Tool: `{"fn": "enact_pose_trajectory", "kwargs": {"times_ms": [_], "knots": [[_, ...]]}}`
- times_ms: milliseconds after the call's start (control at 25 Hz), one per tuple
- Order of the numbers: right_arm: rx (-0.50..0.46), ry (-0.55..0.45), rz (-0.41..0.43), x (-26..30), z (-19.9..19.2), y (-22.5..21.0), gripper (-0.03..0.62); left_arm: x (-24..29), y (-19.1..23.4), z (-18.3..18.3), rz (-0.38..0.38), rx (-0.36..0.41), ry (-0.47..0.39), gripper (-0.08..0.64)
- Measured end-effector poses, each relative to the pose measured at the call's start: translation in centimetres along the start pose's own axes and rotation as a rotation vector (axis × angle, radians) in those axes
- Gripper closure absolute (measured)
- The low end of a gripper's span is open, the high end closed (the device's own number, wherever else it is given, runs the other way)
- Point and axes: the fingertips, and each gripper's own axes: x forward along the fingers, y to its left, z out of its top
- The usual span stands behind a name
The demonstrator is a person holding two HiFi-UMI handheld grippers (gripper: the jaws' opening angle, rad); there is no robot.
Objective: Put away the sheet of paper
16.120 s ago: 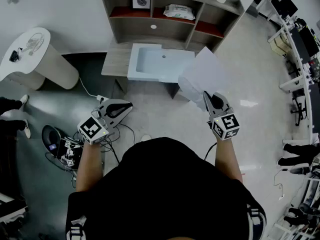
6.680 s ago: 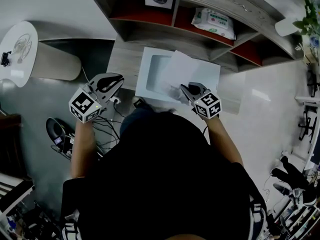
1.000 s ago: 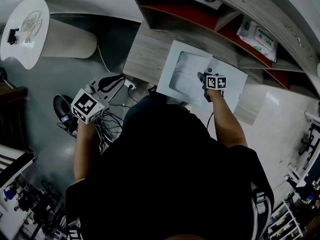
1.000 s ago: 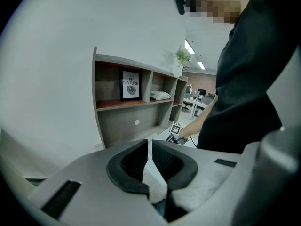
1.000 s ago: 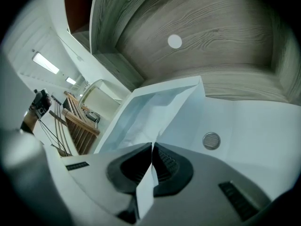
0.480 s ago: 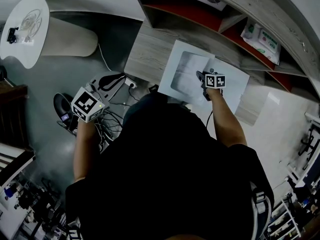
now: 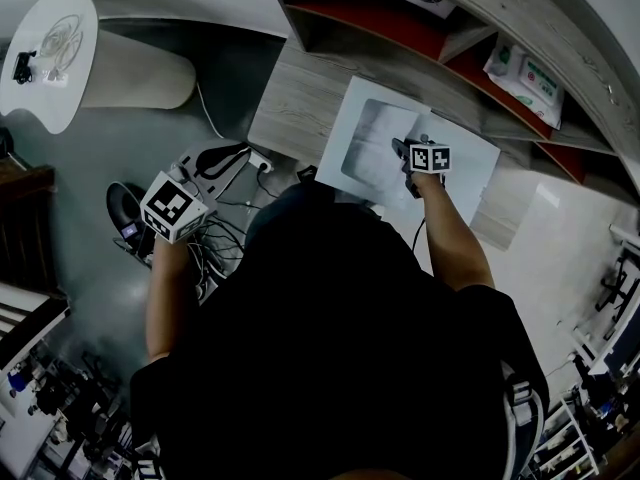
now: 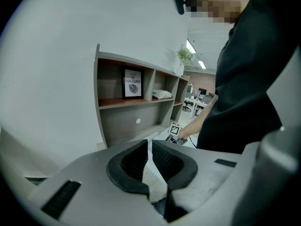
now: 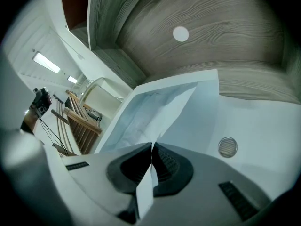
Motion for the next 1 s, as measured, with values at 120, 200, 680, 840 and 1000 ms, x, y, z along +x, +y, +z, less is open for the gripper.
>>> {"fn": "enact_pose_trajectory", "kwargs": {"times_ms": [120, 200, 680, 840, 1000], "knots": [[0.0, 0.004, -0.001, -0.1, -0.1, -0.2, 0.578, 0.0, -0.3, 0.0, -0.002, -0.003, -0.001, 0.537], [0.003, 0.004, 0.004, -0.2, -0.1, -0.2, 0.577, -0.1, -0.5, -0.1, -0.004, -0.009, -0.005, 0.537], [-0.036, 0.039, 0.011, -0.2, -0.5, 0.0, 0.441, 0.4, -1.4, 0.5, -0.034, -0.01, -0.028, 0.537], [-0.056, 0.043, -0.009, -0.6, -0.8, -0.3, 0.4, 0.6, -1.6, 0.8, -0.038, -0.009, -0.034, 0.537], [-0.049, 0.031, -0.029, -1.1, -0.7, -1.1, 0.38, 1.0, -1.8, 1.2, -0.044, -0.004, -0.04, 0.537]]}}
